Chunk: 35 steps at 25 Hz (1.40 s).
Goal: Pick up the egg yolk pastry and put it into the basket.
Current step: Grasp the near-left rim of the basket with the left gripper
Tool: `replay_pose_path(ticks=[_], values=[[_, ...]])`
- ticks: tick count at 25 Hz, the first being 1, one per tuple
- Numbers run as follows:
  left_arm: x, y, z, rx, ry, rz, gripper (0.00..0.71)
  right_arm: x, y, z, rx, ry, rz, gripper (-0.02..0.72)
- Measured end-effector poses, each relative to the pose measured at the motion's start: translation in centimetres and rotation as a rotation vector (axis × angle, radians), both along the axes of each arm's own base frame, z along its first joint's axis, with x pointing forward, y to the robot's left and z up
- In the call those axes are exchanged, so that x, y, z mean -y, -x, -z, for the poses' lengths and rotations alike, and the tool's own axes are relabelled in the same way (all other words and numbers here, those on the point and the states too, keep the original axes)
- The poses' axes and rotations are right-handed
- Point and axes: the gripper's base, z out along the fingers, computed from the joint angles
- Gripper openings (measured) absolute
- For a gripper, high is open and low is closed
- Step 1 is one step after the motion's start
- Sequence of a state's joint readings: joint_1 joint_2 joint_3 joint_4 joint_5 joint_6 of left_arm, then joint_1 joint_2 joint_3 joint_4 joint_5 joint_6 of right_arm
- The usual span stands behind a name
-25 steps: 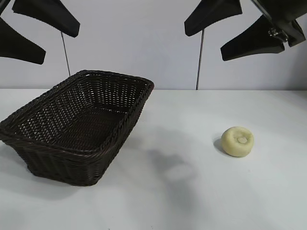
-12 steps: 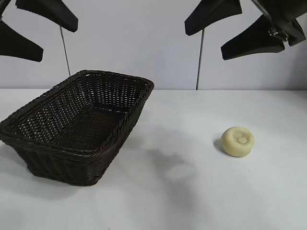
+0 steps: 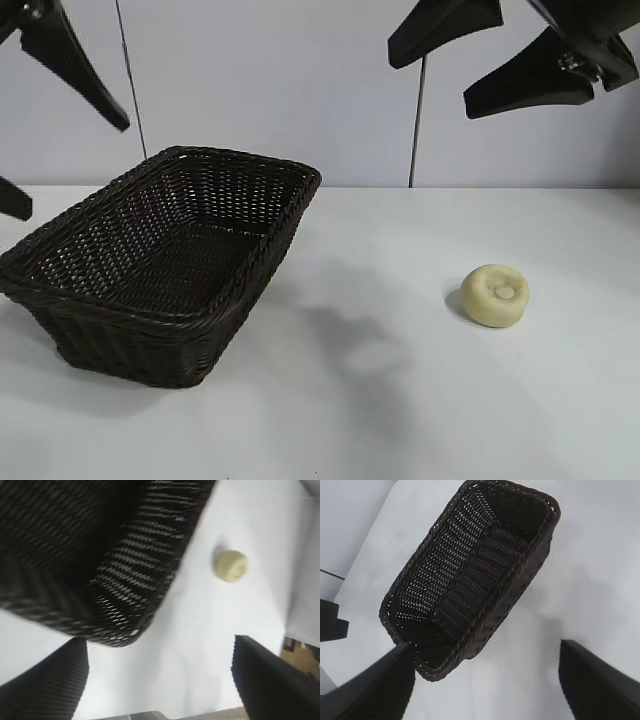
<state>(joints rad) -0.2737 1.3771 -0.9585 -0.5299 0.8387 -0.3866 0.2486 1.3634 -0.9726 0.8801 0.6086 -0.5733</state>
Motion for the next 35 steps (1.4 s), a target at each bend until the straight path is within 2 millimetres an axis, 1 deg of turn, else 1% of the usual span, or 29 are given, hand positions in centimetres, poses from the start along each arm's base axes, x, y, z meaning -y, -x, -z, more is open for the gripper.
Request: replay_pose_path(ticks=[3, 6, 9, 12, 17, 28, 35], values=[[0.8, 0.6, 0.4, -0.038, -0.083, -0.059, 0.571, 0.0, 0.0, 0.0, 0.0, -0.001, 0.0, 0.568], [1.5, 0.8, 0.6, -0.027, -0.151, -0.149, 0.571, 0.0, 0.0, 0.0, 0.0, -0.002, 0.001, 0.568], [1.5, 0.6, 0.9, -0.026, -0.19, -0.274, 0.571, 0.0, 0.0, 0.0, 0.0, -0.002, 0.001, 0.568], [1.5, -0.1, 2.0, -0.056, -0.213, -0.372, 0.571, 0.0, 0.0, 0.0, 0.0, -0.002, 0.001, 0.568], [1.9, -1.0, 3.9, -0.114, -0.228, -0.431, 0.571, 0.0, 0.0, 0.0, 0.0, -0.002, 0.001, 0.568], [2.4, -2.1, 6.7, -0.195, -0.25, -0.504, 0.571, 0.0, 0.0, 0.0, 0.0, -0.002, 0.001, 0.568], [2.8, -2.9, 10.0, -0.267, -0.304, -0.51, 0.571, 0.0, 0.0, 0.0, -0.001, -0.002, 0.0, 0.568]])
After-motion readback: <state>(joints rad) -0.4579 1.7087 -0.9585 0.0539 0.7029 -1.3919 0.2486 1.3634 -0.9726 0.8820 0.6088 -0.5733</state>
